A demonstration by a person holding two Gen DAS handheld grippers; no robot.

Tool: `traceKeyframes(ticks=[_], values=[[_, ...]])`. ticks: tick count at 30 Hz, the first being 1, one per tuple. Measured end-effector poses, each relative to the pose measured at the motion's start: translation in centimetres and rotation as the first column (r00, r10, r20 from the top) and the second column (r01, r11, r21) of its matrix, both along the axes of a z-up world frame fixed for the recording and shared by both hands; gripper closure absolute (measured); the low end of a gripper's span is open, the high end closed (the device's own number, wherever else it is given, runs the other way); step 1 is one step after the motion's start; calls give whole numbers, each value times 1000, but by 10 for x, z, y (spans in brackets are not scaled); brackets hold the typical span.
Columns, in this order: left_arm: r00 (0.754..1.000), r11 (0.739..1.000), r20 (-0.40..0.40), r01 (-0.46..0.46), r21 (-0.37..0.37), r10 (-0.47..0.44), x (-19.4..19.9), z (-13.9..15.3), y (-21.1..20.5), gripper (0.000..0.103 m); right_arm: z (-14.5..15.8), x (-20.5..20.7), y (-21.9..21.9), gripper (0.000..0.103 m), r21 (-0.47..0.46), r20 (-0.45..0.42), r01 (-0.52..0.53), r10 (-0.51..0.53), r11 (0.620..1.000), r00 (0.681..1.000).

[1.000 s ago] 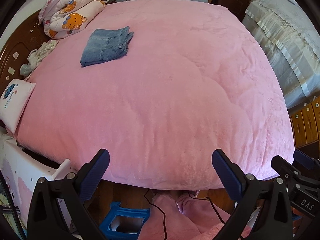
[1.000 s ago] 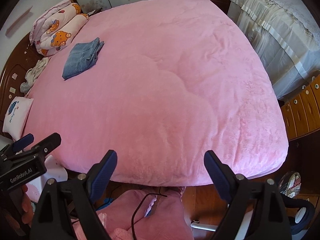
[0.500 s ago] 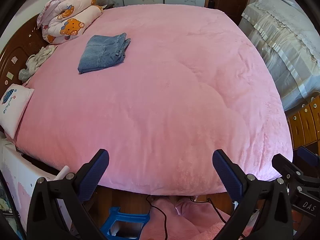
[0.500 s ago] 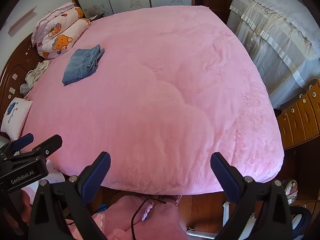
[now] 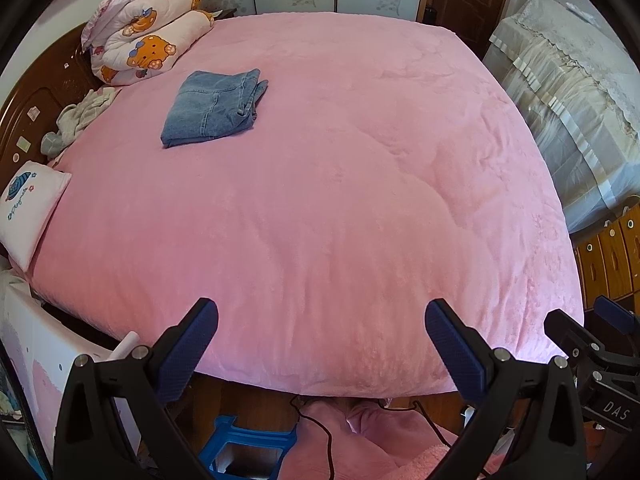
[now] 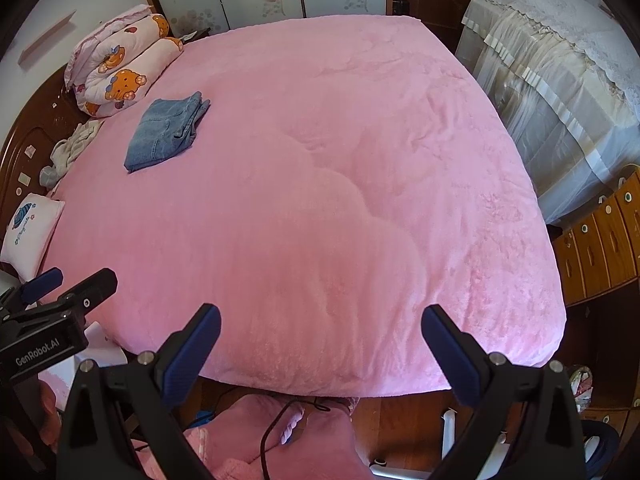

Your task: Fold large clothes

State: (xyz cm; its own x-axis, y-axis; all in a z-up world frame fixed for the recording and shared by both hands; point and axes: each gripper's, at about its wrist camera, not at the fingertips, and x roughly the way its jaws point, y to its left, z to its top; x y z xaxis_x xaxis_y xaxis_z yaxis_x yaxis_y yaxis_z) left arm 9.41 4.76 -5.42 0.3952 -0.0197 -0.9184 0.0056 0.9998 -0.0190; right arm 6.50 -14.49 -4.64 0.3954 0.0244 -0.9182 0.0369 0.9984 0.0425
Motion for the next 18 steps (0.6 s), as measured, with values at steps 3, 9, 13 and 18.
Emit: traceKeyframes(ticks=[3, 9, 13, 18], values=[[1000, 1000, 0, -1, 1, 1, 0, 0, 0, 1, 0, 1, 3, 2, -5, -1, -11, 11, 1000, 1000], [1000, 1000, 10, -5, 1, 5, 0, 2, 2, 1, 0, 1, 3, 2, -8, -6, -11, 11, 1000, 1000], [1000, 1000, 11, -2, 4, 2, -1, 2, -1, 1, -2, 4, 0, 2, -7, -14, -9, 9, 1000, 1000], [1000, 1000, 8, 2, 12, -2, 1, 2, -4, 1, -1, 3, -4, 2, -8, -6, 6, -6, 1000, 1000]])
